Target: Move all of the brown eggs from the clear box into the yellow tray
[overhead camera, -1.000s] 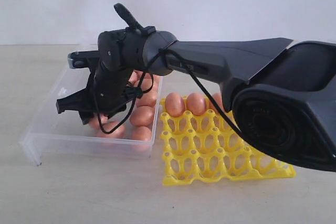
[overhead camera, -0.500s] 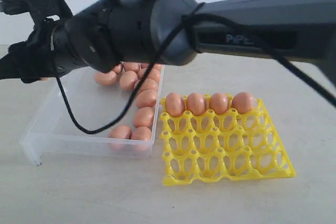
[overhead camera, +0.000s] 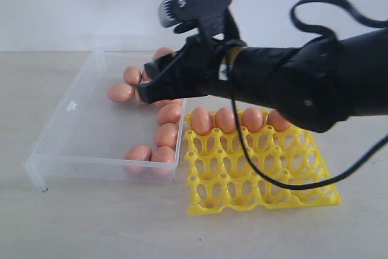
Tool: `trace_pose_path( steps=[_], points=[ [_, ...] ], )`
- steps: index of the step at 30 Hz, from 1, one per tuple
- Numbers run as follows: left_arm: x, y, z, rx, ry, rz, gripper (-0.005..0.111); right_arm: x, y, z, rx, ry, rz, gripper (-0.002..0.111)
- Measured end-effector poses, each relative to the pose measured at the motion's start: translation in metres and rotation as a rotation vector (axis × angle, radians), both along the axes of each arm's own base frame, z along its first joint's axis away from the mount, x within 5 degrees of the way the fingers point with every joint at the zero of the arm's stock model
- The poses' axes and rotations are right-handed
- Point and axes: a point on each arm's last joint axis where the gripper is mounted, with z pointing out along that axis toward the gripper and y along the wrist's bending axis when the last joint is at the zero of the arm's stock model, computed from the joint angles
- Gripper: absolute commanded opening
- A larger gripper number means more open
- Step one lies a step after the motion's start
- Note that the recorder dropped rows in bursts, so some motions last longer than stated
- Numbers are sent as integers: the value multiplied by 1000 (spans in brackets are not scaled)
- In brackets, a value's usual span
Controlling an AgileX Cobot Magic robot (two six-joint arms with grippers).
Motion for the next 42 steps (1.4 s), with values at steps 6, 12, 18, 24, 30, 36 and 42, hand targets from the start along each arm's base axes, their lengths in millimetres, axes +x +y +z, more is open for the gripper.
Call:
trace_pose_path(
  steps=[6,12,18,24,30,36,42],
  points=[
    [0,0,0,0,0,0,-4,-5,-42,0,-52,-45,-62,0],
    [0,0,0,0,0,0,-4,-12,-50,-26,-112,-11,-53,0],
    [0,0,0,0,0,0,-4,-12,-49,-28,-105,-32,-48,0],
    [0,0,0,0,0,0,-4,-12,-49,-28,-107,-39,-46,0],
    [0,0,0,0,0,0,-4,-12,-49,-27,-129,-64,-34,0],
    [0,0,0,0,0,0,-4,-4,-45,-38,-215,-183,0,0],
    [0,0,0,0,0,0,-4,7,-48,-67,-175,-44,-142,0]
  ],
)
